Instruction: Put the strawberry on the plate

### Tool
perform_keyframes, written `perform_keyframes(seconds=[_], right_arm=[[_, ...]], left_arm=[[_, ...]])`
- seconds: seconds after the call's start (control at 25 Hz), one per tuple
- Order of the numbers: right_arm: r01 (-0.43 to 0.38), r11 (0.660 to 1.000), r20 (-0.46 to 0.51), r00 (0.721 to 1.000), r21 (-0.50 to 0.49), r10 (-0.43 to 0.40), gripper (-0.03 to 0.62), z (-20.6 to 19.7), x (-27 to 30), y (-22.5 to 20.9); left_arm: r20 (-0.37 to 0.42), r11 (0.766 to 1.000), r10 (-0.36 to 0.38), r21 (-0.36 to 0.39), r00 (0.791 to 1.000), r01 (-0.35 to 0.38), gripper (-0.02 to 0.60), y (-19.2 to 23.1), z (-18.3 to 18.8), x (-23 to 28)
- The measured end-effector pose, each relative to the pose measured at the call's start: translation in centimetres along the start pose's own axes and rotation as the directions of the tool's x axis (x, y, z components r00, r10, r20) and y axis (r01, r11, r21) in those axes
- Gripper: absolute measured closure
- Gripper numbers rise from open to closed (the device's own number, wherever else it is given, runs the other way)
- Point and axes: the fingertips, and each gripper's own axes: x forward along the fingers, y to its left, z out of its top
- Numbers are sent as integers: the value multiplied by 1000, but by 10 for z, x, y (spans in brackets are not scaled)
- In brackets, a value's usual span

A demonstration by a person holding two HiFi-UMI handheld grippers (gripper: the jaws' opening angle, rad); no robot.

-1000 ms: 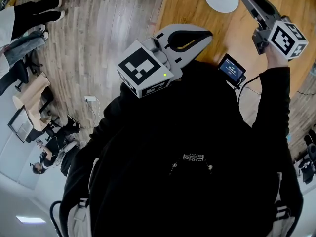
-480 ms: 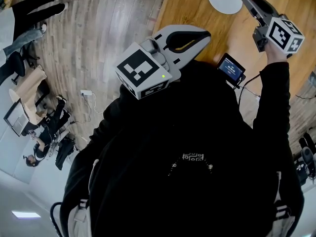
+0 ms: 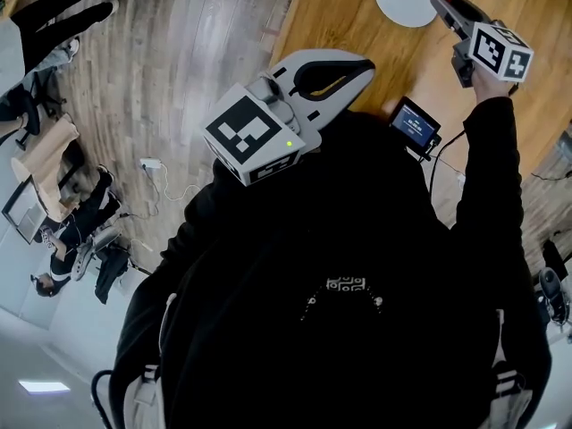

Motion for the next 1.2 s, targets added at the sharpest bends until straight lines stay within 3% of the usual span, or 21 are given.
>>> perform_keyframes(seconds=[0.56,1.2], right_arm=[[90,993,-205,973,-79,-105,442,-50,52,-40],[125,982,-292,943,-140,-162,441,-73,67,-53]], left_arm=[[23,998,31,-49,999,-30,584,7,4,-11],[23,996,55,-69,998,-53,584,13,2,-12]])
